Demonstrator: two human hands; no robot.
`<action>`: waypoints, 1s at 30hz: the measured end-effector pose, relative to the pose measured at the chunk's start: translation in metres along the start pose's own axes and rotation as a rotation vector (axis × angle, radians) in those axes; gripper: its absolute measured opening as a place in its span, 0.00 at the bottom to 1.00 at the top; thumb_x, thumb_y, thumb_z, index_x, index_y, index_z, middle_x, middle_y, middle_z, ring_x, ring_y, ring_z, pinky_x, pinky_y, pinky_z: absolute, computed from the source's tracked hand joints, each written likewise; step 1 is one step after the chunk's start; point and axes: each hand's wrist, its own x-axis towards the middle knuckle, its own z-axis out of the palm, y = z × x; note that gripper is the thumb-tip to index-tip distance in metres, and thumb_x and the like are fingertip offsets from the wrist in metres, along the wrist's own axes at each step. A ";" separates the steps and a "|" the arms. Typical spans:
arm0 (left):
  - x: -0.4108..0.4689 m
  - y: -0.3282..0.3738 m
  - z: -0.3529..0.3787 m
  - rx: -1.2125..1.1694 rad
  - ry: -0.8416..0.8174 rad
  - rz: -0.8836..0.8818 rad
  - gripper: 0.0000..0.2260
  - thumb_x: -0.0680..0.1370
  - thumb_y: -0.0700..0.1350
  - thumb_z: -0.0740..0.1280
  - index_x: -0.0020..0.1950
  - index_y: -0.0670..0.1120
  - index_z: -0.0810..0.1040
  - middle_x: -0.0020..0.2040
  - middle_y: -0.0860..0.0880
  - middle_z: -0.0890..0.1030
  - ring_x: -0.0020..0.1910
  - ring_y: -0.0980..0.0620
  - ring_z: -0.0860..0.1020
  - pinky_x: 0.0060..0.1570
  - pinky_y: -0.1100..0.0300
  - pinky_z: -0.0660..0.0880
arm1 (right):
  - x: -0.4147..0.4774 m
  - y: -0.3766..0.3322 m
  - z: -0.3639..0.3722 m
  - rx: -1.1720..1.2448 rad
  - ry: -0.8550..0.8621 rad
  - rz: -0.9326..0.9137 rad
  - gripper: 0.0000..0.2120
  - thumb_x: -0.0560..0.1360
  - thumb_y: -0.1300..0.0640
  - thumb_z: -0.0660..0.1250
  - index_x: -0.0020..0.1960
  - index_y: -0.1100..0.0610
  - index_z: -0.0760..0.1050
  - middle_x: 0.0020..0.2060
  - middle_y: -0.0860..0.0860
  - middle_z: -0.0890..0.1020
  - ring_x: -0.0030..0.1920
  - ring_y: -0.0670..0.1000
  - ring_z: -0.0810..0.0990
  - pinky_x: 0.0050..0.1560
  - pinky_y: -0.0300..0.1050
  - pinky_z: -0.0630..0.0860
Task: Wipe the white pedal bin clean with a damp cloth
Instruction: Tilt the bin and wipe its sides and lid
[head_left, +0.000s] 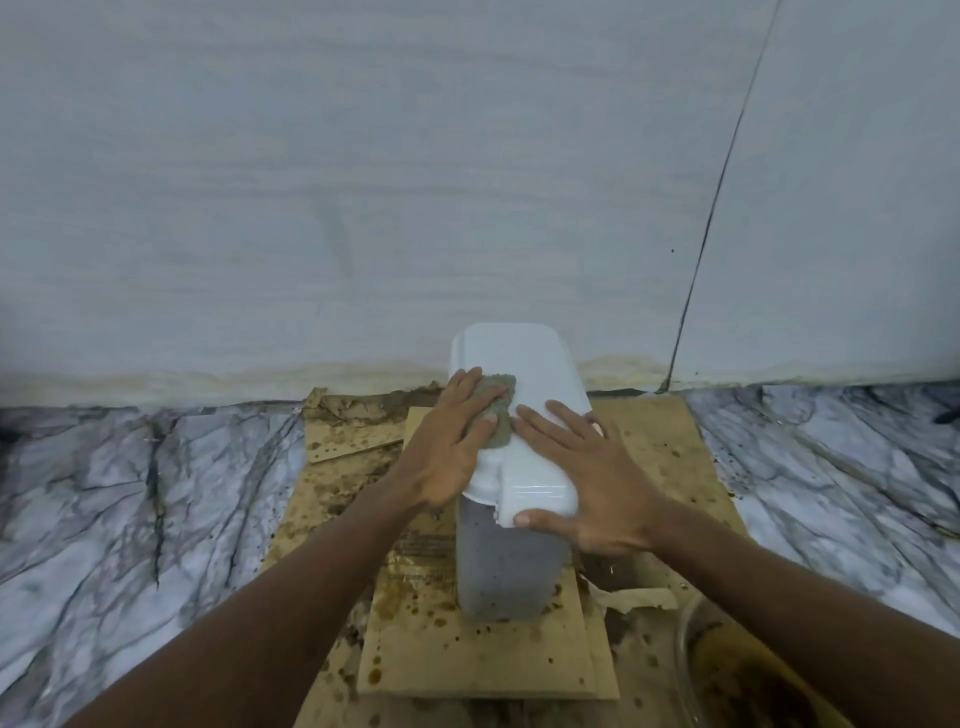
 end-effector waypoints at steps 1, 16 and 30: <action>0.001 0.003 0.001 0.011 0.005 0.000 0.24 0.83 0.57 0.52 0.79 0.54 0.65 0.82 0.54 0.55 0.80 0.59 0.48 0.79 0.53 0.46 | 0.001 0.008 0.001 -0.014 0.020 -0.027 0.51 0.68 0.18 0.47 0.82 0.45 0.43 0.81 0.40 0.43 0.81 0.45 0.38 0.80 0.55 0.40; 0.103 -0.030 -0.011 -0.531 0.401 -0.165 0.23 0.82 0.61 0.57 0.73 0.54 0.74 0.70 0.55 0.77 0.68 0.53 0.75 0.69 0.51 0.72 | 0.132 0.049 -0.024 0.509 0.562 0.113 0.30 0.68 0.28 0.68 0.64 0.44 0.80 0.64 0.43 0.80 0.63 0.43 0.75 0.64 0.43 0.73; 0.094 -0.063 0.075 0.266 0.457 0.182 0.28 0.85 0.49 0.54 0.83 0.45 0.47 0.83 0.45 0.44 0.82 0.46 0.43 0.78 0.41 0.53 | 0.177 0.100 -0.025 0.548 0.629 0.136 0.25 0.70 0.30 0.66 0.60 0.44 0.79 0.57 0.40 0.82 0.59 0.46 0.78 0.59 0.49 0.76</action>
